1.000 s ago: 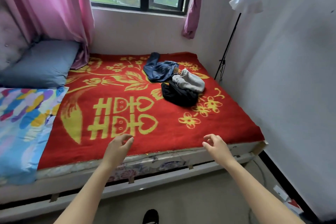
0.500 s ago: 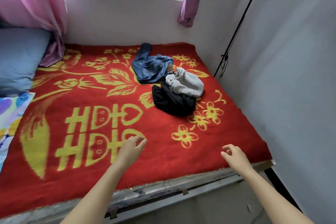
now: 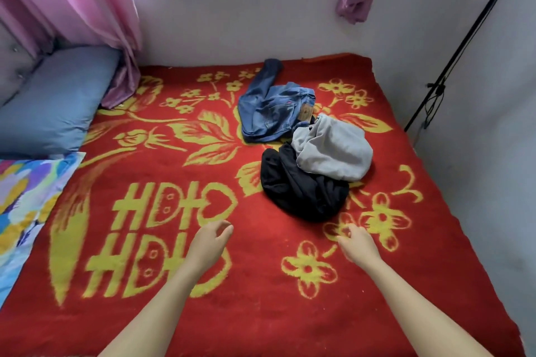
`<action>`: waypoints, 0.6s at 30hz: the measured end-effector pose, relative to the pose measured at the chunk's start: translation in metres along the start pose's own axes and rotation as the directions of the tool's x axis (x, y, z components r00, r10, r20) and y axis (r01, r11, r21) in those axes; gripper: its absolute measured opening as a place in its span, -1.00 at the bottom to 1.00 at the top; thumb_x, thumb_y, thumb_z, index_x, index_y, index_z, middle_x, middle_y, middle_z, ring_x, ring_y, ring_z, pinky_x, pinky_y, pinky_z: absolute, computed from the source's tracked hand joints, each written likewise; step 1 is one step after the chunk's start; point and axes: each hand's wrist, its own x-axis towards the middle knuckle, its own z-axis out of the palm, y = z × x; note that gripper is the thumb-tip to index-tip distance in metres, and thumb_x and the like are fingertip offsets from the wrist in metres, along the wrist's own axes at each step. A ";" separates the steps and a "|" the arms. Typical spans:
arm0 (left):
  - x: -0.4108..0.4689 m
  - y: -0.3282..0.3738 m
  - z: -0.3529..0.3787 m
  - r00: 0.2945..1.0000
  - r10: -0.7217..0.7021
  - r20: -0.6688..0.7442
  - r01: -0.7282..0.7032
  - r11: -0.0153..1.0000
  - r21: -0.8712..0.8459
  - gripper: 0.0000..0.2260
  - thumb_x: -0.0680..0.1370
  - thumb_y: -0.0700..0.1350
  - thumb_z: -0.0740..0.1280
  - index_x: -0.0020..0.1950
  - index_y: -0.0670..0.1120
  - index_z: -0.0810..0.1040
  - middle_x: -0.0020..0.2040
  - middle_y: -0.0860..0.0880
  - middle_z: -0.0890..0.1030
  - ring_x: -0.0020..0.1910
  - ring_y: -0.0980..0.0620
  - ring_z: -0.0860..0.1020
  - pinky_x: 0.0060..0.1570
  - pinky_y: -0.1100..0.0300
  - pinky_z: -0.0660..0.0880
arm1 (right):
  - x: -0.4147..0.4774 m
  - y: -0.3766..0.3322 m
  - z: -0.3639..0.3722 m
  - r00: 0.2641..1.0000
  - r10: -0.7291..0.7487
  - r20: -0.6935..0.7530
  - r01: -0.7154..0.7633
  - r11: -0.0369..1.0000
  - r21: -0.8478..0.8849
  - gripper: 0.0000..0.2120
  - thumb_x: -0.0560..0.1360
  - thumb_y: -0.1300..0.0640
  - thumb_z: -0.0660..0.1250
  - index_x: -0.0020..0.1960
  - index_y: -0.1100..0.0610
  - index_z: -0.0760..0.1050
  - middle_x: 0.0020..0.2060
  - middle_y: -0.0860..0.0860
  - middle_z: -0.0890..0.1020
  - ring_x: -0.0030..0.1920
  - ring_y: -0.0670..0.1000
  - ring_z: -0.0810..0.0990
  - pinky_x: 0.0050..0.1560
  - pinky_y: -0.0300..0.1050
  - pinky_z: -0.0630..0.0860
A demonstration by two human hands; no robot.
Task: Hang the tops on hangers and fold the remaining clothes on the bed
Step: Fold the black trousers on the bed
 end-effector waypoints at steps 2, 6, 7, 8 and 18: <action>0.014 0.016 0.011 1.000 -0.013 -0.002 0.013 0.999 -0.030 -0.71 0.62 -0.02 0.17 0.26 -0.11 0.49 0.18 0.01 0.50 0.23 0.02 0.44 0.12 0.16 0.35 | 0.022 -0.003 -0.001 1.000 0.013 0.019 -0.013 1.000 -0.018 -0.67 0.56 0.05 0.20 0.29 0.14 0.38 0.16 0.12 0.47 0.16 0.11 0.48 -0.08 -0.14 0.38; 0.040 0.026 0.044 0.991 -0.121 0.062 0.122 0.993 -0.009 -0.73 0.61 -0.01 0.19 0.24 -0.07 0.51 0.21 -0.03 0.50 0.25 0.00 0.42 0.10 0.18 0.32 | 0.065 0.005 0.006 0.991 0.087 0.105 -0.088 0.996 0.011 -0.63 0.55 -0.01 0.22 0.30 0.12 0.36 0.18 0.13 0.45 0.15 0.13 0.48 0.02 -0.04 0.48; 0.045 0.026 0.048 0.985 -0.157 0.079 0.156 0.988 0.009 -0.73 0.61 -0.01 0.18 0.24 -0.06 0.50 0.21 -0.04 0.49 0.23 0.00 0.42 0.11 0.17 0.34 | 0.071 0.005 0.008 0.988 0.091 0.123 -0.093 0.996 0.011 -0.61 0.55 0.00 0.23 0.32 0.12 0.35 0.22 0.13 0.43 0.18 0.13 0.46 0.07 -0.03 0.47; 0.048 0.025 0.052 0.977 -0.189 0.095 0.188 0.982 0.019 -0.73 0.61 0.00 0.18 0.25 -0.06 0.50 0.21 -0.05 0.49 0.22 -0.01 0.43 0.13 0.15 0.35 | 0.078 0.004 0.010 0.987 0.090 0.135 -0.092 0.996 0.004 -0.59 0.55 0.00 0.23 0.34 0.13 0.33 0.24 0.14 0.41 0.22 0.13 0.43 0.12 -0.04 0.44; 0.113 0.008 0.065 0.933 -0.343 0.110 0.350 0.936 -0.046 -0.77 0.60 -0.04 0.21 0.20 -0.07 0.51 0.12 0.00 0.50 0.11 0.06 0.47 0.04 0.21 0.33 | 0.192 -0.023 0.039 0.987 0.064 0.147 -0.041 0.987 -0.153 -0.48 0.53 -0.05 0.28 0.41 0.11 0.25 0.31 0.13 0.33 0.32 0.15 0.29 0.22 0.02 0.36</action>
